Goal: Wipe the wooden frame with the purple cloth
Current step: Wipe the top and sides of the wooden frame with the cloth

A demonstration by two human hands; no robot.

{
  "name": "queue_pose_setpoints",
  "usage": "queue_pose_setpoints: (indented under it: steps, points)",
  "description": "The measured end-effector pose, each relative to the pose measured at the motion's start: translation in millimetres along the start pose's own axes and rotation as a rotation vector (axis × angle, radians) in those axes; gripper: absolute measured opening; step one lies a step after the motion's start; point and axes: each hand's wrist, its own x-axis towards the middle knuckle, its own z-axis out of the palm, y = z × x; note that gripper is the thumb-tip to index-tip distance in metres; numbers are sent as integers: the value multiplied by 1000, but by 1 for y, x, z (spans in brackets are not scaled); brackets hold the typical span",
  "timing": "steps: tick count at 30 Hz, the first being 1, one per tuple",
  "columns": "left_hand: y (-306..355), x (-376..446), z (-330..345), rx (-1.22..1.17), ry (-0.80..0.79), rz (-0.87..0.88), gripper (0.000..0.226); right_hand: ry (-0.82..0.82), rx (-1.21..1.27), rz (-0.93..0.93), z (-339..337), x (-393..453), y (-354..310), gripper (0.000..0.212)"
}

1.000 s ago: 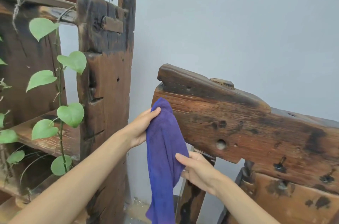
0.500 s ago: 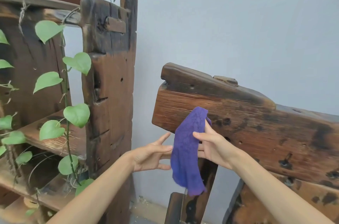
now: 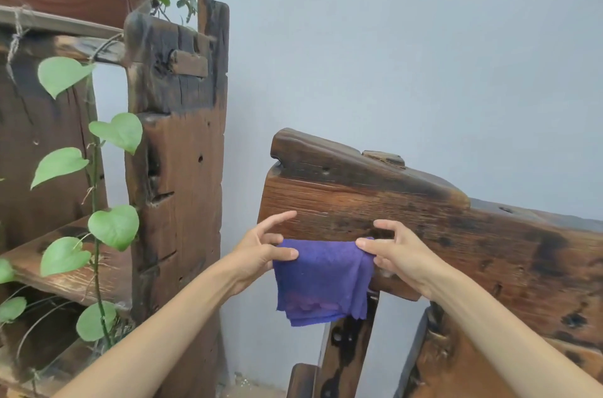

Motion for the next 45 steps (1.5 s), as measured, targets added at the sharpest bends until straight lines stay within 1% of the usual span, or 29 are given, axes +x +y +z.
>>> queue_pose_setpoints:
  steps: [1,2,3,5,7,9,10,12,14,15,16,17,18,19,21,22,24,25,27,29,31,33,35,37,39,42,43,44,45]
  points:
    - [11,2,4,89,68,47,69,-10,-11,-38,-1,1,-8,76]
    - [23,5,8,170,115,89,60,-23,-66,-94,-3,0,-16,79]
    - [38,9,11,219,148,132,50,-12,-131,-164,-7,1,-27,74]
    - [70,21,14,283,196,236,32,118,-258,-295,-13,10,-55,51]
    - [106,37,16,311,227,362,26,253,-367,-418,-18,27,-90,34]
    - [145,58,21,315,253,450,27,401,-479,-546,-22,49,-130,28]
    - [162,69,24,319,283,476,27,479,-513,-581,-22,60,-149,29]
    - [189,93,28,362,373,490,29,560,-521,-534,-16,85,-178,43]
    - [196,114,26,515,457,482,29,542,-549,-344,2,108,-190,62]
    - [192,120,22,655,483,484,26,520,-591,-278,15,117,-189,64]
    - [184,125,16,802,507,500,22,493,-653,-267,30,125,-183,61]
    - [172,128,9,890,522,520,19,461,-750,-295,47,130,-174,56]
    - [156,131,0,890,535,524,22,442,-874,-340,63,131,-163,53]
    - [138,134,-10,807,537,480,31,467,-991,-389,76,132,-152,53]
    - [101,136,-27,489,481,280,62,596,-1080,-473,88,131,-141,55]
    - [80,139,-33,364,437,167,74,606,-1082,-477,89,132,-141,57]
    - [37,146,-38,209,393,34,77,497,-1089,-426,84,146,-147,61]
    - [21,149,-39,136,425,14,74,417,-1094,-370,81,154,-154,63]
    - [0,156,-39,39,531,27,69,253,-1112,-255,82,171,-174,66]
    - [-6,162,-41,19,551,45,67,106,-1088,-149,96,190,-194,66]
    - [-9,165,-41,39,557,33,67,-10,-1025,-93,114,204,-212,61]
    - [-11,166,-39,57,594,10,65,-85,-1066,-62,131,212,-225,44]
    - [-8,166,-37,69,639,-10,58,-136,-1198,-32,144,214,-235,32]
    - [-7,163,-37,53,690,-56,58,-186,-1380,-1,163,213,-242,29]
    - [-10,158,-34,24,715,-86,62,-174,-1666,5,183,210,-241,26]
    - [-26,141,-34,0,692,-100,67,-126,-2230,-77,221,209,-203,19]
    - [-35,134,-36,-4,691,-103,67,-136,-2363,-91,230,209,-183,21]
    - [-46,125,-41,1,699,-115,66,-171,-2444,-88,237,210,-161,27]
    - [-57,115,-49,22,715,-134,65,-243,-2452,-74,242,212,-141,32]
